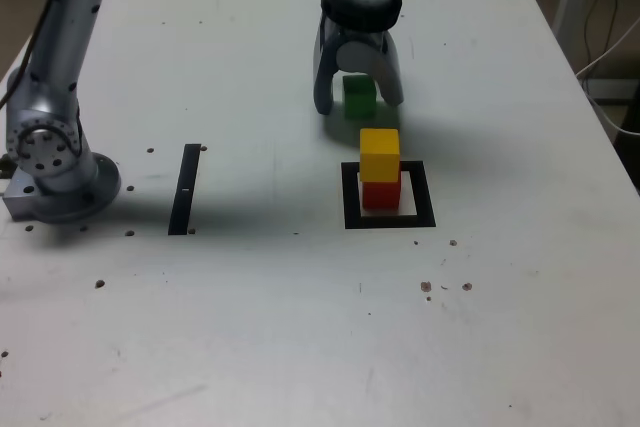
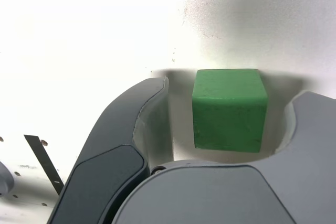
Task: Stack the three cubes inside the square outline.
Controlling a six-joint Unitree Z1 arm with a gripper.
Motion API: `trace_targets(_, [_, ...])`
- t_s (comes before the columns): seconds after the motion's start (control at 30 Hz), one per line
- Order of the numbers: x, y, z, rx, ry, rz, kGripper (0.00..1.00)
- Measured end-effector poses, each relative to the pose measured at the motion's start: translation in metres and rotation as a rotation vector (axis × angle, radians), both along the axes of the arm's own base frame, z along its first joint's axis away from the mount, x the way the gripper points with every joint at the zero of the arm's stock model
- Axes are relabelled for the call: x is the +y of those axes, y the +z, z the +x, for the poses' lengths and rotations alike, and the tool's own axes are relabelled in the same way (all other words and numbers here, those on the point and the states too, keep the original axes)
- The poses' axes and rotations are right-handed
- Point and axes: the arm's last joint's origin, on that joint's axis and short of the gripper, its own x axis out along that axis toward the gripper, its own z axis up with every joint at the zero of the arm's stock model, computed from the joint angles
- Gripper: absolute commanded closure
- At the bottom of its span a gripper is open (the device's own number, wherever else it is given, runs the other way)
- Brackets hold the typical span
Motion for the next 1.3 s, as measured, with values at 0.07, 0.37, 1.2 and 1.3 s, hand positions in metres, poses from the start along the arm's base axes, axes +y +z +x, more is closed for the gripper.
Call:
trace_targets(0.07, [0.0, 0.0, 0.0, -0.002, 0.0, 0.001, 0.73])
trace_targets(0.37, [0.0, 0.0, 0.001, -0.005, -0.001, 0.002, 0.73])
trace_targets(1.2, [-0.047, 0.083, -0.02, -0.091, -0.073, 0.048, 0.73])
trace_targets(1.3, [-0.066, 0.101, -0.021, -0.115, -0.1, 0.033, 0.73])
